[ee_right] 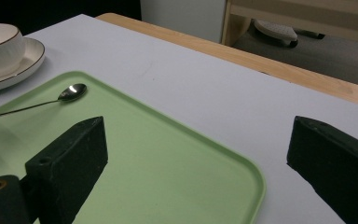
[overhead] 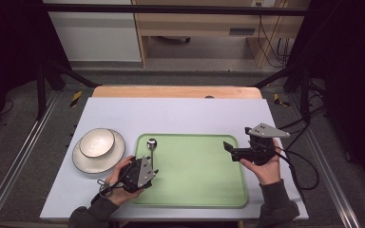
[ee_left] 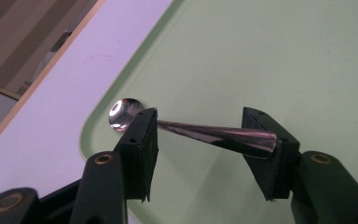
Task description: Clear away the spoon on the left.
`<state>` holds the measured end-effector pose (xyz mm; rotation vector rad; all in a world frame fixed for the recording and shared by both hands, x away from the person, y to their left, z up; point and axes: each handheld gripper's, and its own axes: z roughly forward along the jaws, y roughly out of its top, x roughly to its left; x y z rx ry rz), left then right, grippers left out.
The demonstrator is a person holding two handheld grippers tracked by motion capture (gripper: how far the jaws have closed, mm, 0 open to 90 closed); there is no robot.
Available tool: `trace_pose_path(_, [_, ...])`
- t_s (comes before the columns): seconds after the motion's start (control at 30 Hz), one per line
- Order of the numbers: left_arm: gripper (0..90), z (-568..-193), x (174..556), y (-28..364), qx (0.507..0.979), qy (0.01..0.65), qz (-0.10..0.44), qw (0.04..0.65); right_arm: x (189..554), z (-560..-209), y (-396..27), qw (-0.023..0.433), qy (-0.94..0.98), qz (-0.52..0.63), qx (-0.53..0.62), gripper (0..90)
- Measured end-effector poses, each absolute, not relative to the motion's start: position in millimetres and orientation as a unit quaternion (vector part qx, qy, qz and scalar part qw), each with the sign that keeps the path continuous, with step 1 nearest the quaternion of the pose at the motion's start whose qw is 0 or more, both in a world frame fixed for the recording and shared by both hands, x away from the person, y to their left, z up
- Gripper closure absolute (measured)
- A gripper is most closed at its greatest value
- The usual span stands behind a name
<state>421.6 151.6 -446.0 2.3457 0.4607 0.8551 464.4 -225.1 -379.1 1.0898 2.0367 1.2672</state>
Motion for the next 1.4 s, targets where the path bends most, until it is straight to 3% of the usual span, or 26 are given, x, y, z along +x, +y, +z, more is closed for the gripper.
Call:
trace_pose_path(0.4, [39.8,-448.9,423.4,150.3,0.888,0.175,0.311,0.289,464.2,-378.9,-225.2,0.251,0.748,0.466,0.401,5.2])
trace_pose_path(0.67, [27.7,-450.5,427.4,149.7,0.893,0.191,0.29,0.287,464.1,-378.6,-225.8,0.251,0.749,0.466,0.399,5.2])
trace_pose_path(1.4, [19.3,-445.3,429.0,153.1,0.891,0.21,0.263,0.303,463.8,-378.0,-226.4,0.251,0.746,0.466,0.403,4.9])
